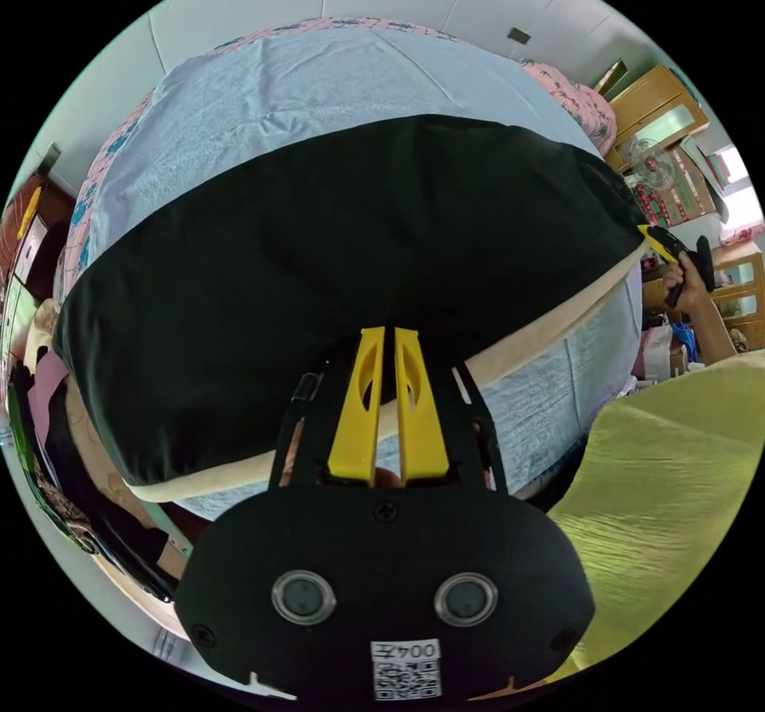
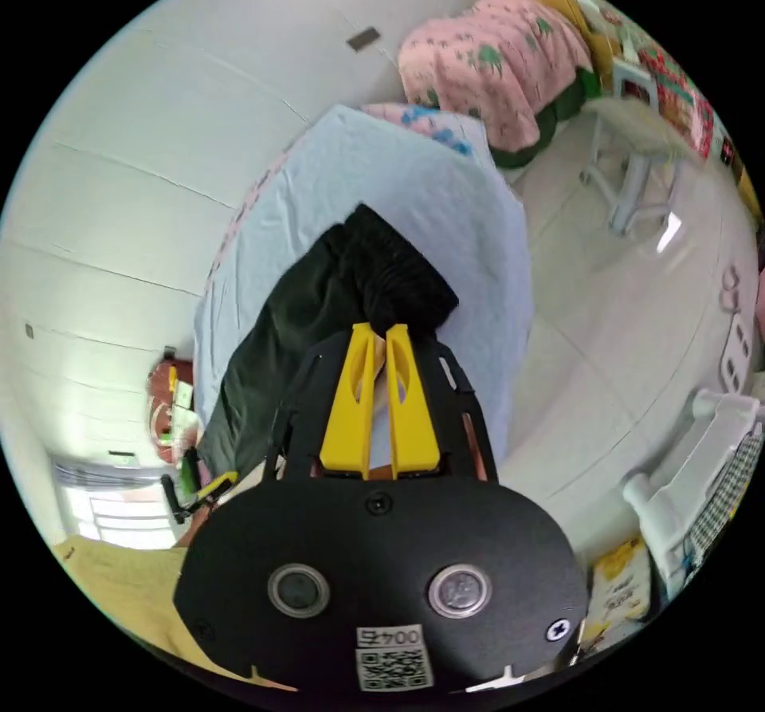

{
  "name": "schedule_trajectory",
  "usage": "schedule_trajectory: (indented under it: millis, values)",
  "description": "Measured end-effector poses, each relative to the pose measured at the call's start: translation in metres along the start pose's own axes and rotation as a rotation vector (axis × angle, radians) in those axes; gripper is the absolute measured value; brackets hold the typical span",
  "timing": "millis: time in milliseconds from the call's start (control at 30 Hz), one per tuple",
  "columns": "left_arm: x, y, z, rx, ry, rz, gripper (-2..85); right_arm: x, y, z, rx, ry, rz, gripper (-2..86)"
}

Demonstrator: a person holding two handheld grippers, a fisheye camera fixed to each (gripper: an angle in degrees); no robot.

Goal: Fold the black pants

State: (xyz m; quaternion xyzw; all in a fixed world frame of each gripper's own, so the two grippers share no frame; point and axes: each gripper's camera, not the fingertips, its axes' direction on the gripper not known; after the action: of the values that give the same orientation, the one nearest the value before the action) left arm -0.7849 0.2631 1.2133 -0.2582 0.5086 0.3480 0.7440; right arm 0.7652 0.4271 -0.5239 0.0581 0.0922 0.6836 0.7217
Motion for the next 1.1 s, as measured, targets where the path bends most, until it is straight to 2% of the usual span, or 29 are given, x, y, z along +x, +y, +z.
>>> schedule_trajectory:
  millis: [33,100,233,367,633,800,933,1000,1100]
  values:
    - [0.002,-0.001,0.001,0.0,0.001,0.001,1.7,0.009,0.001,0.004,-0.027,-0.035,0.027,4.9]
    - [0.006,-0.007,0.005,-0.004,0.017,-0.01,1.5,0.035,0.011,-0.008,0.013,-0.249,0.128,7.6]
    - [0.016,-0.014,0.011,0.0,0.013,-0.027,1.6,0.048,0.025,-0.039,0.115,-0.295,0.16,10.7]
    - [0.026,-0.022,0.017,0.002,0.004,-0.024,2.0,0.067,0.024,-0.047,0.138,-0.444,0.257,13.7]
    - [0.034,-0.034,0.027,0.004,0.004,-0.028,2.4,0.065,0.028,-0.066,0.151,-0.493,0.291,14.4]
    - [0.037,-0.041,0.032,-0.002,-0.002,-0.018,2.5,0.049,0.02,-0.07,0.126,-0.572,0.265,18.1]
    - [0.035,-0.044,0.036,0.005,0.005,-0.031,2.5,0.039,0.018,-0.07,0.113,-0.578,0.26,15.2]
    - [0.034,-0.046,0.038,0.008,0.007,-0.037,2.5,0.027,0.013,-0.069,0.063,-0.516,0.226,9.5]
    - [0.033,-0.05,0.04,0.0,0.005,-0.051,2.6,-0.012,0.004,-0.082,0.061,-0.365,0.109,7.6]
